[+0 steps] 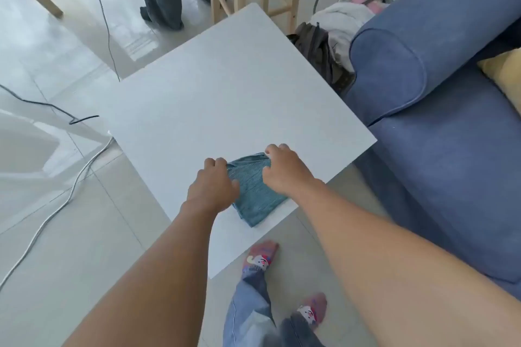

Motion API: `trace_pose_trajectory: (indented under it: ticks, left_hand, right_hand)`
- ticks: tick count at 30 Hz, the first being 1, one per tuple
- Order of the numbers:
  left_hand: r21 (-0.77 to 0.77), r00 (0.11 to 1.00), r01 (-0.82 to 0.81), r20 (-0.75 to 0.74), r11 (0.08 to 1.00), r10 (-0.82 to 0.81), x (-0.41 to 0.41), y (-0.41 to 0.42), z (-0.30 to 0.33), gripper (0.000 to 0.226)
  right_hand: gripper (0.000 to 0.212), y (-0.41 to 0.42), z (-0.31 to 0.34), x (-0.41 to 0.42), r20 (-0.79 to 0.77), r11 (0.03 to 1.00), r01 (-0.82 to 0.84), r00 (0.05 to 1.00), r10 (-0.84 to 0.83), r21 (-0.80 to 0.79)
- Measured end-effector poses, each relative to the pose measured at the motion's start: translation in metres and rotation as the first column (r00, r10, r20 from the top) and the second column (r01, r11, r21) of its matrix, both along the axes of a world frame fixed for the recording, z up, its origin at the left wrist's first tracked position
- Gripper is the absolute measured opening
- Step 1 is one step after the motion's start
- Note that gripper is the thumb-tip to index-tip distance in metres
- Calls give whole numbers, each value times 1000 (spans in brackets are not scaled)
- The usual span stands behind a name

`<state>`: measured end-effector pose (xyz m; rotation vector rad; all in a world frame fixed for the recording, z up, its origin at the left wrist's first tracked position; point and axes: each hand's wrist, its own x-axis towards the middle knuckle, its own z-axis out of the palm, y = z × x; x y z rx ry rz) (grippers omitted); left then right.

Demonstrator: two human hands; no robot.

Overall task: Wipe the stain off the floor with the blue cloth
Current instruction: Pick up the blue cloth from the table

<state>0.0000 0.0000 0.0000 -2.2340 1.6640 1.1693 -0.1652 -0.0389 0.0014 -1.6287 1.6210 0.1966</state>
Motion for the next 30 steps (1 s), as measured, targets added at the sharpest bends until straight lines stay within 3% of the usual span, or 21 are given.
trace_pose_trajectory:
  ticks: [5, 9, 13, 17, 20, 25, 30]
  left_hand:
    - [-62, 997, -16, 70, 998, 20, -1, -7, -47, 44]
    - [-98, 990, -65, 120, 993, 77, 3, -9, -58, 38]
    - [-1, 956, 146, 257, 989, -141, 1, -17, -59, 30]
    - [27, 923, 271, 276, 962, -268, -7, -27, -57, 9]
    - [-14, 955, 228, 200, 974, -220, -18, -33, -53, 11]
    - [-92, 992, 27, -120, 995, -38, -55, -53, -39, 12]
    - [-133, 950, 43, -301, 990, -82, -115, -68, -27, 12]
  right_hand:
    - [53, -7, -51, -2, -29, 1000, 4, 1000, -4, 8]
    - [52, -7, -66, 4, -50, 999, -32, 998, 31, -30]
    - [35, -11, -69, 8, -55, 997, -4, 999, -1, -76]
    - [24, -12, -70, -1, -46, 997, 35, 998, -38, -63]
    - [16, -9, -69, -19, 3, 991, 104, 995, -104, -83]
    - [5, -1, -60, -62, 211, 930, 365, 912, -351, -31]
    - [5, 18, -45, -122, 309, 833, 551, 802, -512, -49]
